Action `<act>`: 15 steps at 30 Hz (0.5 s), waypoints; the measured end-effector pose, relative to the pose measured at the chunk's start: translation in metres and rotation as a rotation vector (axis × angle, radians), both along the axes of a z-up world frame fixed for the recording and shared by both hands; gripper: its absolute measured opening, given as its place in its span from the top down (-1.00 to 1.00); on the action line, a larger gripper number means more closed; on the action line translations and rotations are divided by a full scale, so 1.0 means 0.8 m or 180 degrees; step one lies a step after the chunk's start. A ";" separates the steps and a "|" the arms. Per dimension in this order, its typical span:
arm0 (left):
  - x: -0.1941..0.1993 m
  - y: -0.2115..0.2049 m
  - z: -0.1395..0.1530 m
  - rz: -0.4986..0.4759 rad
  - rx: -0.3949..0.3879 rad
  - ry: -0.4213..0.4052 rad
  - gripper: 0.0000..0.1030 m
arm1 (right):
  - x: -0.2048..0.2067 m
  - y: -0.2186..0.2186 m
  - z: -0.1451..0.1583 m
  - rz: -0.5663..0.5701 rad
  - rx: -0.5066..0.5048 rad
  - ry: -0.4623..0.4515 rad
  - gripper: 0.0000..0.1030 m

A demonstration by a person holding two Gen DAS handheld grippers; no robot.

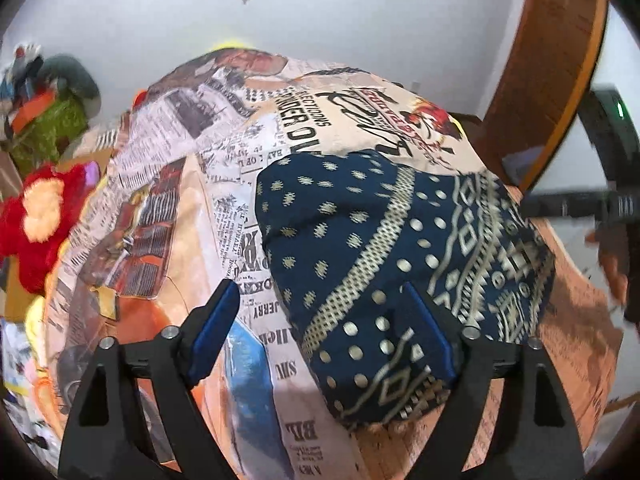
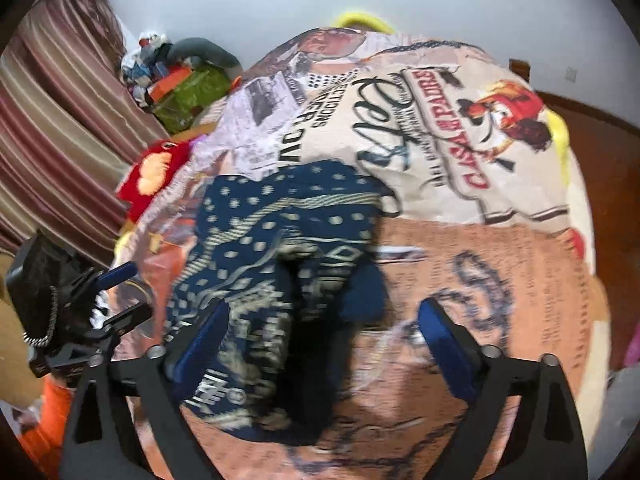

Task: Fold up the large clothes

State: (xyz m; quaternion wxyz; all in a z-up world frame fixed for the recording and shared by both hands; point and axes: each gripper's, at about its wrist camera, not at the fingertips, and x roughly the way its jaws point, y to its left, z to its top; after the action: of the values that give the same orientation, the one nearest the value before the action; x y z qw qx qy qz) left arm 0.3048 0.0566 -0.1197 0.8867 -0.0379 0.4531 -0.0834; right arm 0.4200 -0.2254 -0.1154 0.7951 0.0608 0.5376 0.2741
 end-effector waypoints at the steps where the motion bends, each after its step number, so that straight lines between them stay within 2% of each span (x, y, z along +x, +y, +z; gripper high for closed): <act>1: 0.006 0.003 -0.006 0.0018 -0.0085 0.0069 -0.63 | -0.001 0.008 -0.009 0.0020 -0.0008 0.0083 -0.90; 6: 0.035 0.023 -0.051 0.0124 -0.0692 0.0577 -0.63 | 0.004 0.028 -0.060 0.0046 -0.0080 0.0543 -0.90; 9: 0.047 0.030 -0.074 0.0119 -0.1056 0.0744 -0.67 | 0.012 0.031 -0.085 0.0033 -0.0022 0.0732 -0.90; 15: 0.071 0.034 -0.101 0.0076 -0.1430 0.0949 -0.85 | 0.031 0.044 -0.110 0.0194 0.0157 0.0886 -0.94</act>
State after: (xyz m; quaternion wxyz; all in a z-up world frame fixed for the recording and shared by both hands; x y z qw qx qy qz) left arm 0.3616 0.0835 -0.2004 0.7805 -0.2510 0.5483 -0.1649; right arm 0.4447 -0.1905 -0.2037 0.7025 0.1014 0.6373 0.3001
